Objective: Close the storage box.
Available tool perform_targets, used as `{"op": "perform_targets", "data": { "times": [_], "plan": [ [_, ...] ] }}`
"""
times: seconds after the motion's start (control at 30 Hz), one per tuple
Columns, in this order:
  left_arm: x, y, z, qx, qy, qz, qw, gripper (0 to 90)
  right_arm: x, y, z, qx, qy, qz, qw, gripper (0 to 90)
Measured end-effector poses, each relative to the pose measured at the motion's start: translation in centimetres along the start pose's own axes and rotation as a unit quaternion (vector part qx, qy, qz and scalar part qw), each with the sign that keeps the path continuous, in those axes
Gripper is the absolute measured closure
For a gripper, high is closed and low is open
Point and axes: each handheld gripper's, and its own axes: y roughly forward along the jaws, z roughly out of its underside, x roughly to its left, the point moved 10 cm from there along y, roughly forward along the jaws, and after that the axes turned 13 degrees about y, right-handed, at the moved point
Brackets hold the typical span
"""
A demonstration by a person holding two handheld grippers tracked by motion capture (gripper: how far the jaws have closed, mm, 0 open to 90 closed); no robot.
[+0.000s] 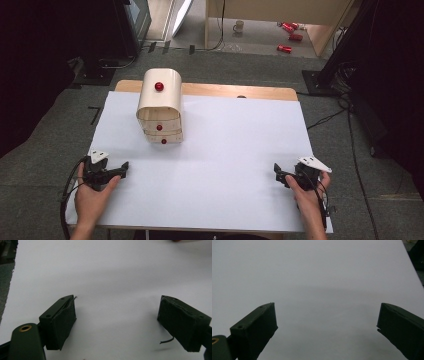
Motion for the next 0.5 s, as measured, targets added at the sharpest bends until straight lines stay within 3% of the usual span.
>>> {"op": "perform_targets", "data": {
  "times": [0.43,0.5],
  "plan": [
    [0.0,0.0,0.0,0.000,0.000,0.000,1.0000,15.0,-3.6,-3.0,2.4,0.022,0.001,0.010,0.9997,3.1],
    [0.0,0.0,0.0,0.000,0.001,0.000,1.0000,15.0,-4.2,-3.2,2.6,0.023,-0.008,0.022,0.9995,5.3]
  ]
}}
